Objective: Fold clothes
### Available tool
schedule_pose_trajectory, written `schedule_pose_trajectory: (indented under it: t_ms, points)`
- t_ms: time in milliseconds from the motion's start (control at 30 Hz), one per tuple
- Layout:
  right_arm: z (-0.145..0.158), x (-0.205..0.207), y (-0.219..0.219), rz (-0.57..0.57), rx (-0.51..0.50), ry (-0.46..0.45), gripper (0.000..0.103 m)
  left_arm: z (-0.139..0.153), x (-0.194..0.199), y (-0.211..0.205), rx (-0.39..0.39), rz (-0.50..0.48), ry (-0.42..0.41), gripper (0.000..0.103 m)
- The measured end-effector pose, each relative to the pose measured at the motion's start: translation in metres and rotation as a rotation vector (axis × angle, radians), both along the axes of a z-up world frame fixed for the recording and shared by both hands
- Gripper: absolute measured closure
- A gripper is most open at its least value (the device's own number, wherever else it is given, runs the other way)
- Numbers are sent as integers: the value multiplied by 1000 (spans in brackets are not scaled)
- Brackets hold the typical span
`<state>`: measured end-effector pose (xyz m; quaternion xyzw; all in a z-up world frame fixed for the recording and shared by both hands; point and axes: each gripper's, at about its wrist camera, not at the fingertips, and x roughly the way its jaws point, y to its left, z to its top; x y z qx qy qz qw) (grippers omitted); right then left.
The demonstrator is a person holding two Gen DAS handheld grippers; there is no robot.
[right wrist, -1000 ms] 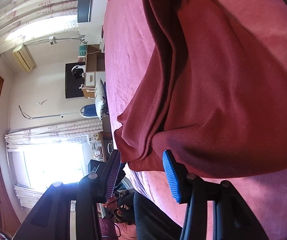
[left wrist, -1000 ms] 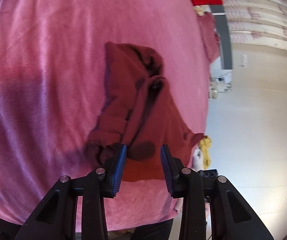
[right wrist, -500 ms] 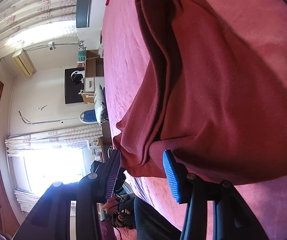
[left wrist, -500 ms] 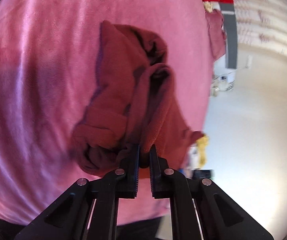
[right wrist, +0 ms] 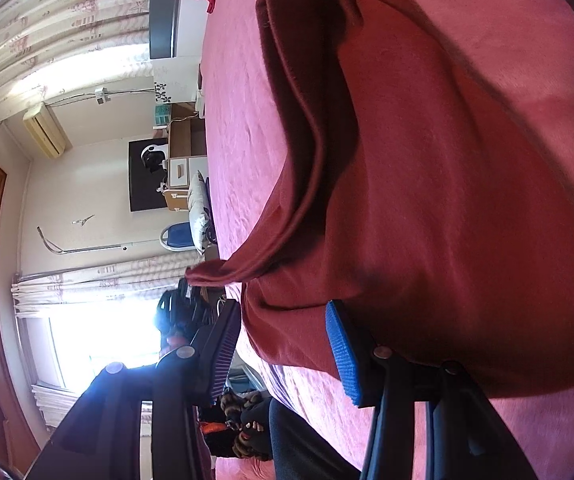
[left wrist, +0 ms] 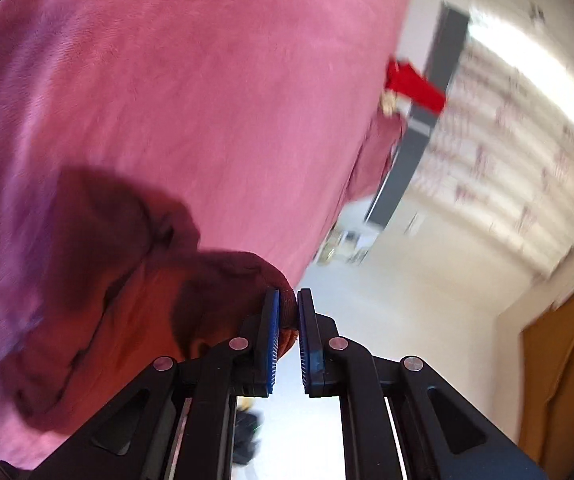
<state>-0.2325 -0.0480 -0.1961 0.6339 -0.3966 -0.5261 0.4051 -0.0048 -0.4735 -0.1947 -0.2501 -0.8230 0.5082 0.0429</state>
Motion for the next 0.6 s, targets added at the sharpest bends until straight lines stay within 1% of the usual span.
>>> schedule_pose_trajectory:
  t_ms: [33,67,100,133,167,200,233,267,300,333,400,433,467,500,533,600]
  points:
    - [-2,-2,-1,-5,0,-5,57,-6,-2,-2,17,36,-8,72]
    - [-3,-3,-1,-10,-3,-11,57,-12,-3,-4,29,65,-17,64]
    - [-4,-4,-1,-14,-3,-14,57,-18,-4,-6,40,93,-26,52]
    - [-4,-4,0,-18,-2,-15,57,-21,-3,-8,29,96,-40,47]
    - [-3,-5,2,-22,3,-8,57,-20,-6,-5,6,83,-42,47]
    - [0,-5,5,-26,12,8,57,-17,-7,-4,-37,48,-34,47]
    - [5,-6,10,-34,26,38,57,-13,-1,-7,-100,-2,-28,44]
    - [11,-8,17,-45,46,81,57,-6,2,-4,-187,-64,-30,41]
    - [17,-9,24,-55,66,123,57,3,5,2,-289,-130,-32,33]
    - [23,-10,31,-59,90,169,57,10,10,6,-381,-193,-33,28]
    - [35,-9,44,-52,145,263,57,22,20,21,-527,-313,-15,27]
    - [41,-9,50,-48,172,310,57,23,26,28,-560,-363,0,26]
    - [46,-8,57,-45,199,358,57,20,32,35,-562,-399,17,26]
    - [52,-8,63,-41,227,405,57,16,40,42,-545,-413,39,26]
    - [56,-6,67,-22,263,446,57,12,45,47,-530,-419,55,26]
    - [58,2,66,41,337,502,57,8,53,57,-540,-434,66,26]
